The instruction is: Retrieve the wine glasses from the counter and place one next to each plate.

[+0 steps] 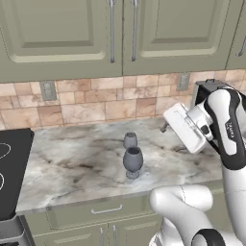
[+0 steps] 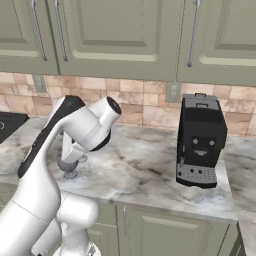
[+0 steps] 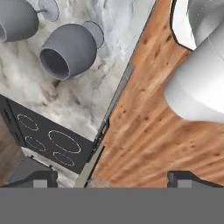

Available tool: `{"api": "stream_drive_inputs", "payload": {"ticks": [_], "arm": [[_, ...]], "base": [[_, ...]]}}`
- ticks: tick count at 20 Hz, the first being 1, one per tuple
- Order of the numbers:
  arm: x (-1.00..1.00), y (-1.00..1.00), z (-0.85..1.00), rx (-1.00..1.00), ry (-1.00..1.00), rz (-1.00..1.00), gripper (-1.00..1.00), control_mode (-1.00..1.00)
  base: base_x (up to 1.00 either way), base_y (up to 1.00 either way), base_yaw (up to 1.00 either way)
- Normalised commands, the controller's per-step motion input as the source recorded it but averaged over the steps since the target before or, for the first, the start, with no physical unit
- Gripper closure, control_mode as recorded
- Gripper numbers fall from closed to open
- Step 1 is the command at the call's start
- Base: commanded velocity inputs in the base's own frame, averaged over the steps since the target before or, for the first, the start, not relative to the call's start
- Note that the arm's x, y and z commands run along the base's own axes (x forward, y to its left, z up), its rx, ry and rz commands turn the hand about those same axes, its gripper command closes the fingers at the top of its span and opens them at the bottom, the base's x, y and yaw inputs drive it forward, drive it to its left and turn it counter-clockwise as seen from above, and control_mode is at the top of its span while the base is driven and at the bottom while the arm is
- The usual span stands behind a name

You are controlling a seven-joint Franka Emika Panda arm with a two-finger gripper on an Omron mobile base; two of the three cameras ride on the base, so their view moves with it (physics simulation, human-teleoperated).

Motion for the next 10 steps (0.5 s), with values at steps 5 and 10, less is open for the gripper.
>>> {"api": "stream_drive_inputs", "payload": {"ticks": [5, 10], "arm": [[0.1, 0.0, -0.27, 0.05, 0.08, -0.01, -1.0, -1.0], [0.0, 0.0, -0.26, 0.09, 0.01, 0.0, -1.0, -1.0]], "base": [[0.0, 0.0, 0.0], [0.0, 0.0, 0.0]]}}
